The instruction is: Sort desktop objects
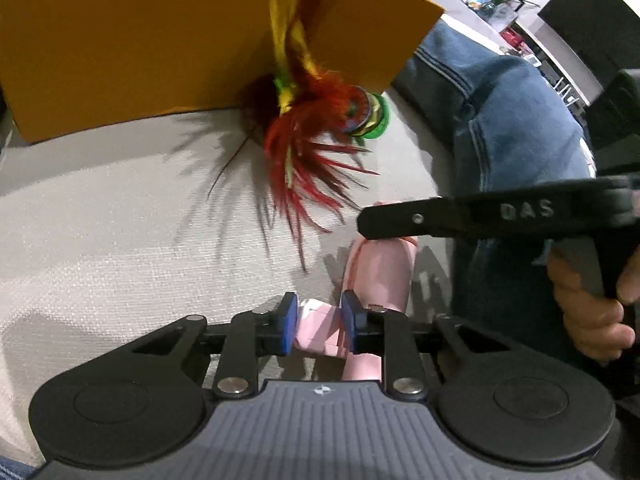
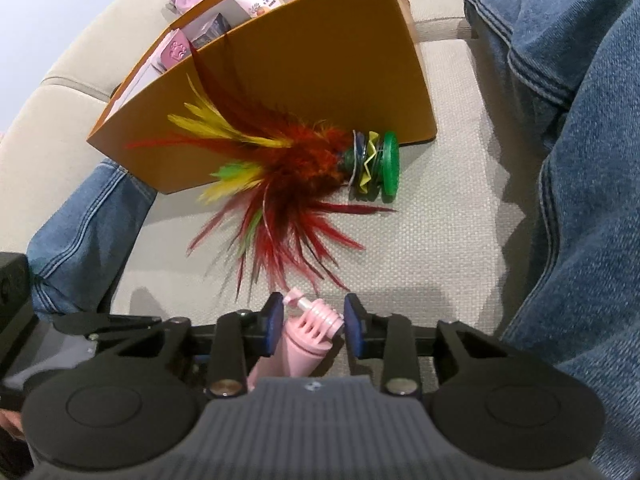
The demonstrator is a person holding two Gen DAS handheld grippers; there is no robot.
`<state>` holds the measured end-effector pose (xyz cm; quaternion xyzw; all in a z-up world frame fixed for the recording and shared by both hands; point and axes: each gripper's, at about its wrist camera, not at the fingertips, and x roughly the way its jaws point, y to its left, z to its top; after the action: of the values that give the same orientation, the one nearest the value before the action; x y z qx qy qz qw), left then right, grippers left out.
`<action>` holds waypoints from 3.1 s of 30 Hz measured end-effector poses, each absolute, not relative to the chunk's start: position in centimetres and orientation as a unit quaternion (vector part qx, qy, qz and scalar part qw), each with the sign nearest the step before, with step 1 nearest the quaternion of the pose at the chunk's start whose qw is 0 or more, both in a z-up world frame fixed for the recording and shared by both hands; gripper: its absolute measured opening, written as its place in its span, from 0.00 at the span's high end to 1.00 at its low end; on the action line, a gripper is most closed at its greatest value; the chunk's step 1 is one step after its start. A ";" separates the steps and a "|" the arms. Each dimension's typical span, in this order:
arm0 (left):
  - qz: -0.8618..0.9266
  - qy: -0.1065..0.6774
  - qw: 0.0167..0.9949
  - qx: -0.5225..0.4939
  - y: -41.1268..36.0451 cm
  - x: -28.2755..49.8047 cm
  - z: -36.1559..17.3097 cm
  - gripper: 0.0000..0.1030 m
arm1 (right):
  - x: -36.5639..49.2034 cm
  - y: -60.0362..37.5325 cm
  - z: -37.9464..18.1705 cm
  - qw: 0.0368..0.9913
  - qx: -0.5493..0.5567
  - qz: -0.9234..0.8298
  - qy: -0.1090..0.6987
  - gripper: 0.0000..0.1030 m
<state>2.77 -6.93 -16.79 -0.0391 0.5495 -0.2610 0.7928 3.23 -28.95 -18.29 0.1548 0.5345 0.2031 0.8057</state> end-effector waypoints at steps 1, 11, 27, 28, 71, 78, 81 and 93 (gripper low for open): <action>-0.262 0.546 0.794 -0.044 -6.8 2.6 -16.6 0.81 | 3.2 -29.0 -18.3 0.805 0.156 0.201 0.535 0.67; -0.254 0.513 0.815 -0.090 -5.7 2.0 -13.8 0.93 | 3.9 -28.4 -17.0 0.824 0.160 0.221 0.496 0.65; -0.285 0.524 0.781 -0.184 -6.0 3.5 -14.8 0.93 | 1.4 -29.0 -14.5 0.869 0.073 0.172 0.458 0.62; -0.290 0.525 0.778 -0.186 -6.2 3.6 -14.9 0.93 | 1.1 -29.3 -14.4 0.869 0.066 0.161 0.464 0.61; -0.205 0.486 0.834 -0.162 -5.0 2.1 -12.9 0.91 | -0.8 -27.6 -16.6 0.807 0.090 0.248 0.529 0.72; -0.197 0.483 0.844 -0.129 -5.4 2.6 -11.9 0.90 | -0.8 -27.8 -17.4 0.793 0.123 0.265 0.534 0.90; -0.192 0.467 0.858 -0.092 -6.2 3.1 -10.8 0.67 | -1.3 -28.2 -16.3 0.809 0.112 0.256 0.516 0.94; -0.173 0.437 0.882 -0.035 -10.4 8.2 -12.8 0.46 | -0.7 -33.1 -10.3 0.873 0.121 0.191 0.432 0.94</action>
<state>8.24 -10.44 -12.85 -0.0355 0.4371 -0.1726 0.8820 -0.72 -33.11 -10.33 0.1211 0.4315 0.1911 0.8733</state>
